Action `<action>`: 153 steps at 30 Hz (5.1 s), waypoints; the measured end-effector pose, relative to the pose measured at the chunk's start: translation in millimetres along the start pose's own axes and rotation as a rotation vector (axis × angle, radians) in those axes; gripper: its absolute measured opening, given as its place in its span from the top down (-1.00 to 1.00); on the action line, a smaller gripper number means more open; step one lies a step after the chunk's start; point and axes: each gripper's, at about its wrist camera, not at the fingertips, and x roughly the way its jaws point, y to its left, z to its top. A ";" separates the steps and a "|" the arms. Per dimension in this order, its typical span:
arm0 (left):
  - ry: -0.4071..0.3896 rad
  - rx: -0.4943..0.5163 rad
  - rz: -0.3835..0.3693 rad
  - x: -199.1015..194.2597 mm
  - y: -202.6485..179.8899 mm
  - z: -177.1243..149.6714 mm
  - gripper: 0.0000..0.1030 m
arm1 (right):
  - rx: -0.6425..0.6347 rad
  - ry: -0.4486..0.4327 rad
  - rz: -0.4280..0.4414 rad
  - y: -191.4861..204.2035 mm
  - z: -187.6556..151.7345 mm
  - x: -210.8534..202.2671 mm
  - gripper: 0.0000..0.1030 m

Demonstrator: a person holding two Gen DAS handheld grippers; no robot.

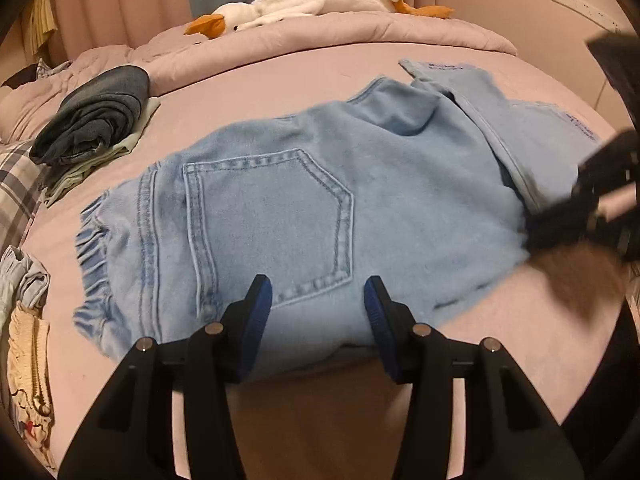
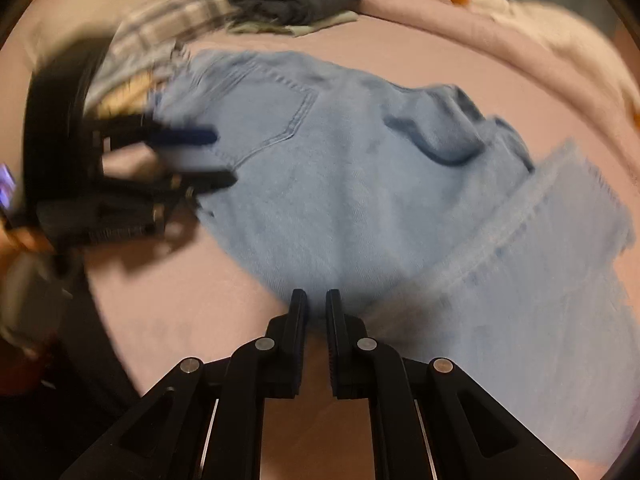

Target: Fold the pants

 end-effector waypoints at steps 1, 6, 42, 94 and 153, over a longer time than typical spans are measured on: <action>0.007 -0.013 -0.008 -1.7 0.5 1.9 0.05 | 0.056 -0.015 0.053 -10.6 4.3 -9.3 0.86; 0.007 -0.104 -0.045 -4.8 -5.0 9.6 -0.01 | 0.373 -0.165 -0.077 -100.7 51.8 -46.1 -0.12; 0.047 -0.087 -0.206 11.0 -73.8 26.1 -0.37 | 1.279 -0.607 -0.057 -235.6 -189.0 -128.3 0.54; 0.100 -0.277 0.139 2.0 22.3 -2.6 -0.61 | 0.250 -0.113 -0.142 -56.8 7.6 -12.9 0.48; -0.077 -0.311 -0.037 -18.2 46.1 -27.7 -0.14 | 0.136 -0.119 0.078 -30.7 148.6 26.8 0.36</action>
